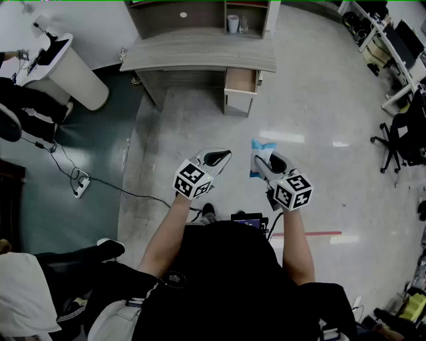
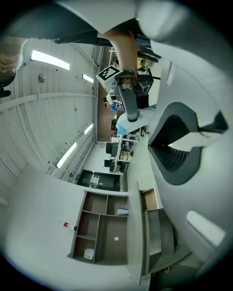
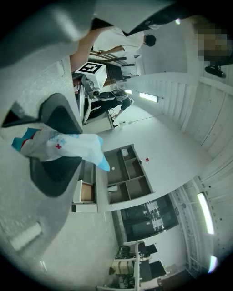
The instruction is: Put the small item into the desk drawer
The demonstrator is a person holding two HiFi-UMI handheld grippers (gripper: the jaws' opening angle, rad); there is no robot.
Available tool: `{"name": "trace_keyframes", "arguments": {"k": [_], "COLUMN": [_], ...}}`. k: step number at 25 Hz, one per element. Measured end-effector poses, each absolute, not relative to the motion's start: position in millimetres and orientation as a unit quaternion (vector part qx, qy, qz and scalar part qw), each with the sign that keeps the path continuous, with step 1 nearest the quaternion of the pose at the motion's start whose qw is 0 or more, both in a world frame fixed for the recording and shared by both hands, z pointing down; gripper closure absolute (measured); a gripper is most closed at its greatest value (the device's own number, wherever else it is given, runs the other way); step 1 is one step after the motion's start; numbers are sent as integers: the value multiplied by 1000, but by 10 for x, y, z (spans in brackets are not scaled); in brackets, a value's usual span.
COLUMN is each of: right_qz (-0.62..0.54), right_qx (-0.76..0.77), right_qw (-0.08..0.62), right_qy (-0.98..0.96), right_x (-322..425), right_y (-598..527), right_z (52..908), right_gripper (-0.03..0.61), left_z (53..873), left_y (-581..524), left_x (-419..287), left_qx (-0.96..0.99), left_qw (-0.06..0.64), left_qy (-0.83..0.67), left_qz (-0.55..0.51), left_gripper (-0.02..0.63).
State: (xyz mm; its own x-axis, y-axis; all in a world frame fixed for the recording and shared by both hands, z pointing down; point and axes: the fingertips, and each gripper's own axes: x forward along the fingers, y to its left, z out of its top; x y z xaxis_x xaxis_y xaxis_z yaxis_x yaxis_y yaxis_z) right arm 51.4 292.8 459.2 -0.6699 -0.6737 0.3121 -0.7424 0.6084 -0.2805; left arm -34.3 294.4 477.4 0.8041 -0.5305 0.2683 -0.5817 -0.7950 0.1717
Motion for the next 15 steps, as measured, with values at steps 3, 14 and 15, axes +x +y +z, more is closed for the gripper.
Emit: {"name": "trace_keyframes", "arguments": {"k": [3, 14, 15], "right_qz": [194, 201, 202], "right_qx": [396, 396, 395], "right_qw": [87, 75, 74], "right_qy": [-893, -893, -893], "right_x": [517, 537, 538], "right_y": [2917, 2929, 2931], "right_z": [4580, 4572, 4567], "right_gripper": [425, 425, 425], "left_z": [4769, 4797, 4799], "left_y": [2916, 2891, 2891], "left_x": [-349, -386, -387], "left_qx": [941, 938, 938], "left_qw": [122, 127, 127], "left_qy": [-299, -307, -307], "left_qz": [103, 100, 100], "left_gripper": [612, 612, 612]}}
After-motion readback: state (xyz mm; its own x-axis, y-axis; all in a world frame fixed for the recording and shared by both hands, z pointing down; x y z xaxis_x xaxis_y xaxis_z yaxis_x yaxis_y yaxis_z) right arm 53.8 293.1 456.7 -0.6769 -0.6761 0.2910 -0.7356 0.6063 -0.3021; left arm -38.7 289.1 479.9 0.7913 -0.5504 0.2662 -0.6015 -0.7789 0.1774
